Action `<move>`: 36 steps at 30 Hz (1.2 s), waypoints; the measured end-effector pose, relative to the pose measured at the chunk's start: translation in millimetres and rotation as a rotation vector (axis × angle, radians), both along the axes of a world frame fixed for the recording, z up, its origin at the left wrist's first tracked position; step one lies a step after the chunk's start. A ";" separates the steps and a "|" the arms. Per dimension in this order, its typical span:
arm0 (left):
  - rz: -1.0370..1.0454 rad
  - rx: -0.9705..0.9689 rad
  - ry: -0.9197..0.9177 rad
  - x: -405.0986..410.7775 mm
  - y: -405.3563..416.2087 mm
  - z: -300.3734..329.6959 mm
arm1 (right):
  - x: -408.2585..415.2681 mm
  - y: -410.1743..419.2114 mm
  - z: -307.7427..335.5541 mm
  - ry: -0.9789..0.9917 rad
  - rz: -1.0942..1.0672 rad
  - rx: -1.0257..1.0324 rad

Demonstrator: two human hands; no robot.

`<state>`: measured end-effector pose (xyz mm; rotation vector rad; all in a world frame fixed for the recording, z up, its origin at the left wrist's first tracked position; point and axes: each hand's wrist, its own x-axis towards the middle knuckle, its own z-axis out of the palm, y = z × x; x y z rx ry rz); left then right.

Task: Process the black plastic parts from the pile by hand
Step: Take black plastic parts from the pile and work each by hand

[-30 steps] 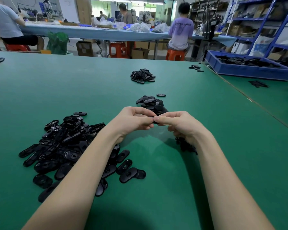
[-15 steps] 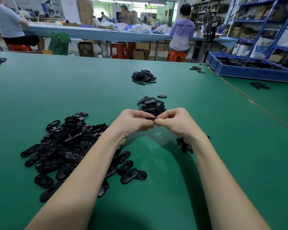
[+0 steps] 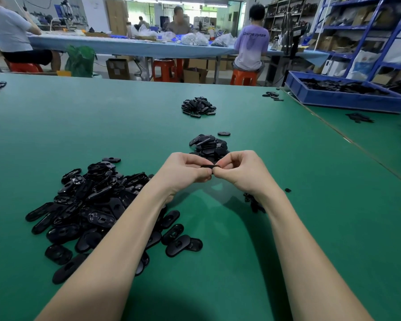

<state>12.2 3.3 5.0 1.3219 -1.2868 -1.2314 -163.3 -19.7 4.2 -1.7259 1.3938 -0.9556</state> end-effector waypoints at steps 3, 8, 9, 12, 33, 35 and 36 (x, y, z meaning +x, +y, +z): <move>0.040 -0.006 0.052 3.4 -2.3 -1.0 | -1.1 0.1 -0.6 0.025 0.052 -0.088; 0.057 0.018 0.115 5.2 -3.8 -0.2 | -5.0 -1.7 -4.8 0.165 0.032 -0.219; 0.056 0.019 0.122 4.7 -4.2 0.3 | -5.2 -2.4 -5.4 0.176 0.003 -0.227; 0.107 -0.001 0.097 7.0 -6.7 1.3 | -7.0 -7.8 -6.9 0.232 -0.113 -0.214; 0.230 -0.219 -0.434 41.1 -10.0 5.2 | 18.1 -11.5 -16.5 0.299 -0.186 -0.061; 0.228 -0.258 -0.633 43.4 -8.8 3.6 | 17.8 -6.8 -16.3 0.286 -0.151 -0.058; 0.216 -0.250 -0.727 43.8 -8.1 2.7 | 18.1 -5.9 -15.8 0.269 -0.143 -0.056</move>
